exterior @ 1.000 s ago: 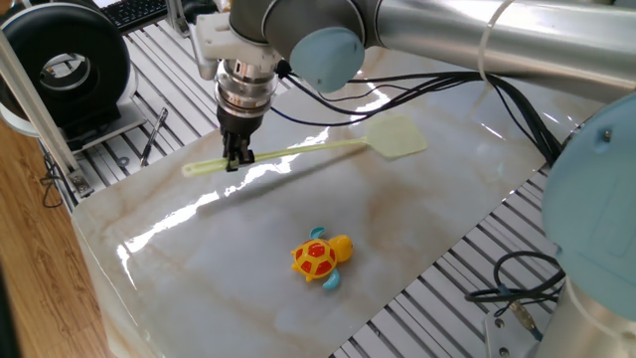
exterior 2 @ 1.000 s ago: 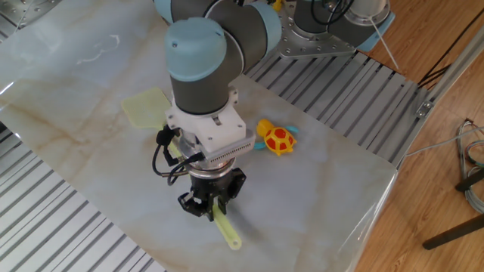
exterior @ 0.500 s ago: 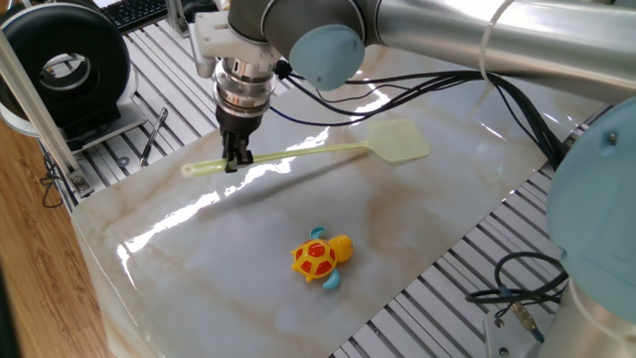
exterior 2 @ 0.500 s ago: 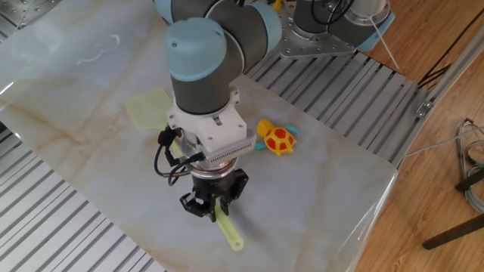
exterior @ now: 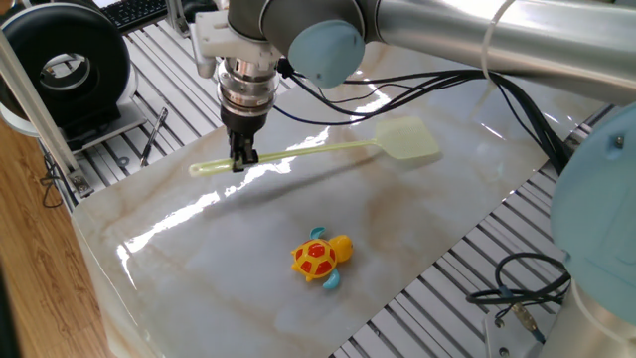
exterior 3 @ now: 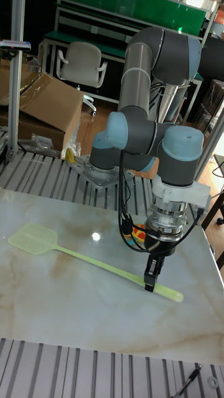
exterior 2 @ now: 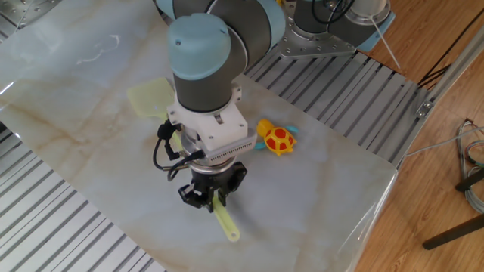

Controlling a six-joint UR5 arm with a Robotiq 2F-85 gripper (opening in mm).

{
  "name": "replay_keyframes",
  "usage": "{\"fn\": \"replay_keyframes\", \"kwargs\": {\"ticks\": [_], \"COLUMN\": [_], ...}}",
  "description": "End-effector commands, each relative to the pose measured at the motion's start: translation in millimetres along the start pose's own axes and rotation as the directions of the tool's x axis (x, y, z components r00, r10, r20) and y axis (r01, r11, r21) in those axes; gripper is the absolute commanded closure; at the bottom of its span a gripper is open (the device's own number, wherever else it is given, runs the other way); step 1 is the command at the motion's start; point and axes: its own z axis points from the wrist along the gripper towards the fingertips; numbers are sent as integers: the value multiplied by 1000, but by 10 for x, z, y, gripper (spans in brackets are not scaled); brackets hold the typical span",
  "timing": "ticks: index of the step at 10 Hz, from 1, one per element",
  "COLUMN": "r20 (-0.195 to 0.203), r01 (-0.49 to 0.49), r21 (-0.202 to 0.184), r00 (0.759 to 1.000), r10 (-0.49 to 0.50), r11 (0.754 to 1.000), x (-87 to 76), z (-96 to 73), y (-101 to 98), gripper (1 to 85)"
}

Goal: Swat with a flyswatter

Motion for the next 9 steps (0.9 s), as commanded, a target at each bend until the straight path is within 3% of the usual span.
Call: {"fn": "replay_keyframes", "kwargs": {"ticks": [1, 4, 5, 6, 7, 9], "r20": [-21, -19, -2, 14, 19, 26], "r01": [5, 6, 6, 8, 8, 15], "r21": [23, 33, 33, 25, 26, 25], "r00": [1000, 1000, 1000, 1000, 1000, 1000], "r10": [-5, -5, -6, -8, -9, -15], "r11": [1000, 999, 999, 1000, 1000, 1000], "x": [113, 200, 172, 120, 100, 76], "z": [21, 145, 171, 166, 164, 155], "y": [-60, -65, -54, -32, -37, -36], "gripper": [833, 827, 717, 467, 350, 310]}}
